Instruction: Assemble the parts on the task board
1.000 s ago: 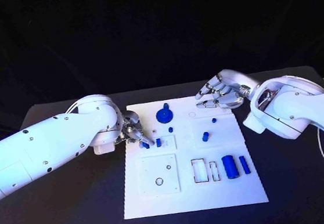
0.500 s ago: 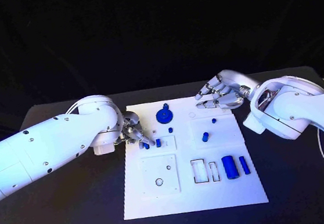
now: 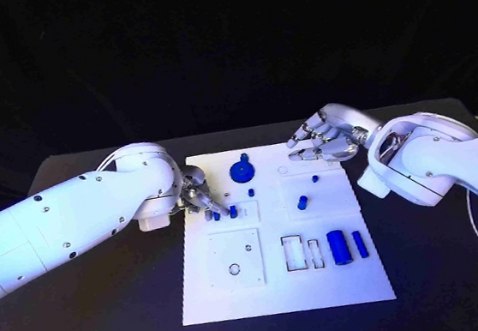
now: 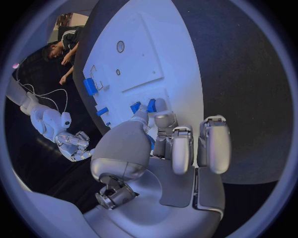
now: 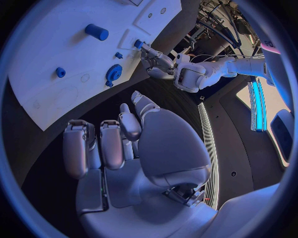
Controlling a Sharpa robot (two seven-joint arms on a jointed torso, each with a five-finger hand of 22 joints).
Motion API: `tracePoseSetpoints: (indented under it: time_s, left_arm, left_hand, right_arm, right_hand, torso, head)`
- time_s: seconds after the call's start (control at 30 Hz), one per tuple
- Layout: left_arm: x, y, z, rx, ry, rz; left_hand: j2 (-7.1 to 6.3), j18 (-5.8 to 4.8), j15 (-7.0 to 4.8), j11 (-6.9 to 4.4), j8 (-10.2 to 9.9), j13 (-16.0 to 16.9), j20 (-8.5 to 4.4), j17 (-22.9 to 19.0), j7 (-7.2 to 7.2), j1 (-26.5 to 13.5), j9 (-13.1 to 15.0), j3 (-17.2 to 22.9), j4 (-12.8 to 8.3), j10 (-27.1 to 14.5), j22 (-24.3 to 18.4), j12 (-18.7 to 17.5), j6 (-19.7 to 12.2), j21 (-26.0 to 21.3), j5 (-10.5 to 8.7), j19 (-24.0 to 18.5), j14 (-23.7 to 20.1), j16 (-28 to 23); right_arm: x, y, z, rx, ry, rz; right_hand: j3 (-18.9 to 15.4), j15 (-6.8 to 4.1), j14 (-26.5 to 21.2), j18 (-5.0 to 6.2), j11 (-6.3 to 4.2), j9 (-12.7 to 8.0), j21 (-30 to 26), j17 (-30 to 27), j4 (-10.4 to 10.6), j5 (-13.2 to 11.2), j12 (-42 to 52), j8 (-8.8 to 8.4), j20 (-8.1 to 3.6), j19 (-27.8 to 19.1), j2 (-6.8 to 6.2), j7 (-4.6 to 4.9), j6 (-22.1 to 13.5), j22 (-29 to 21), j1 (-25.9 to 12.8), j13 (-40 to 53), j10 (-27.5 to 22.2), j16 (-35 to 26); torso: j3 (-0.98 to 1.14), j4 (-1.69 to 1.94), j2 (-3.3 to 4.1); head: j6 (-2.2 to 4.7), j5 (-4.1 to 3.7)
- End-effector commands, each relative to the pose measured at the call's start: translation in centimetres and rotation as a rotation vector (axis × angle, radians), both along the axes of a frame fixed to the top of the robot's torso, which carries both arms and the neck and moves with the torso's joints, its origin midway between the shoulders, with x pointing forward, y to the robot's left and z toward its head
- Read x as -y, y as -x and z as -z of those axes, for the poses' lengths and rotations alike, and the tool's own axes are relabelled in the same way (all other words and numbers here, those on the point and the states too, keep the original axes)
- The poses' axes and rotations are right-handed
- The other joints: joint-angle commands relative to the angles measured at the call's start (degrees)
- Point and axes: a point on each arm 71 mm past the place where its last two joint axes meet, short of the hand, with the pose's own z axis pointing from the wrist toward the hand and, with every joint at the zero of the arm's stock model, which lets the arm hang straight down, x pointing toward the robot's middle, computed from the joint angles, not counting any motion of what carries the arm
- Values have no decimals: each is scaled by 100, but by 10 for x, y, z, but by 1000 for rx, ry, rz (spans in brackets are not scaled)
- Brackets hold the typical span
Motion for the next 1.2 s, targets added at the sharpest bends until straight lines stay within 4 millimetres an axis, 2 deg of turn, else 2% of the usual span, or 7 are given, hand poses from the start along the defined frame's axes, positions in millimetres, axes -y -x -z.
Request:
tracePoseSetpoints:
  time_s: [0.03, 0.67, 1.0, 1.07, 1.13, 1.17, 1.2]
  left_arm:
    - [0, 3, 6, -23, -9, 4]
    - [-16, -2, 0, 24, 247, -193]
    - [-24, -3, -2, 45, 289, -192]
    - [-19, -4, -6, 78, 346, -155]
    - [-12, -5, -10, 120, 416, -108]
    - [-9, -5, -12, 147, 454, -82]
    - [-5, -6, -15, 176, 490, -54]
  left_hand:
    - [2, -74, -28, 9, 33, 2, -29, 1506, 5, -37, -9, -36, -6, 35, 795, 32, 40, 22, 8, 208, 592, 18]
    - [-316, -28, -16, 33, 55, -396, -29, 1506, 36, -544, -77, -821, 493, -175, 631, -307, -67, -148, 6, 116, 592, 18]
    - [-192, 13, -2, 53, 71, -615, -12, 1506, 56, -62, -110, -882, 443, -298, 481, -490, -132, -305, 10, 32, 592, 17]
    - [-98, 196, 68, 132, -27, -1354, 26, 1144, 156, 275, -167, -827, 332, -855, -228, -1173, -372, -1011, 27, -397, 457, -297]
    - [-36, 466, 205, 323, -215, -1478, 146, 201, 332, 847, -267, -678, 53, -1375, -1519, -1467, -792, -2388, 14, -1298, -43, -1221]
    - [104, 617, 385, 461, -337, -1616, 224, -415, 552, 1126, -358, -571, -38, -1809, -2354, -1742, -1033, -3392, 55, -2013, -547, -1937]
    - [59, 646, 433, 505, -387, -1686, 283, -978, 537, 1377, -405, -520, -189, -1958, -2683, -1854, -1116, -3801, 35, -2296, -967, -2567]
  right_arm:
    - [-1, 1, 0, 0, 2, -12]
    - [-2, 0, 1, -2, 2, -13]
    - [-1, -1, 1, -3, 2, -12]
    - [-1, -1, 1, -2, 2, -12]
    - [-2, -1, 1, -2, 2, -13]
    - [-2, -1, 1, -2, 1, -13]
    - [-2, -1, 1, -2, 1, -14]
  right_hand:
    - [-13, -32, 267, 72, -1, -8, -24, -8, 13, 29, -33, 39, 0, -42, 17, 9, -31, 36, -60, -10, -26, -31]
    - [-12, -33, 268, 71, -1, -9, -22, -8, 11, 30, -30, 40, 0, -38, 16, 9, -31, 42, -59, -8, -24, -32]
    - [-12, -33, 268, 71, -1, -9, -22, -8, 11, 30, -30, 40, 0, -38, 16, 9, -31, 42, -59, -8, -24, -32]
    - [-12, -33, 268, 71, -1, -9, -22, -8, 11, 30, -30, 40, 0, -38, 16, 9, -31, 42, -59, -8, -24, -32]
    - [-12, -33, 268, 71, -1, -9, -22, -8, 11, 30, -30, 40, 0, -38, 16, 9, -31, 42, -59, -8, -24, -32]
    - [-12, -33, 268, 71, -1, -9, -22, -8, 11, 30, -30, 40, 0, -38, 16, 9, -31, 42, -59, -8, -24, -32]
    - [-12, -33, 268, 71, -1, -9, -22, -8, 11, 30, -30, 40, 0, -38, 16, 9, -31, 42, -59, -8, -24, -32]
  torso:
    - [2, 3, -1]
    - [-7, 1, 4]
    - [-8, 8, -1]
    - [-6, 5, -2]
    - [-6, 6, -2]
    - [-4, 6, -1]
    - [-4, 5, -1]
  head:
    - [2, -2]
    - [14, -14]
    - [6, -24]
    - [10, -26]
    - [19, -28]
    - [20, -29]
    - [28, -34]
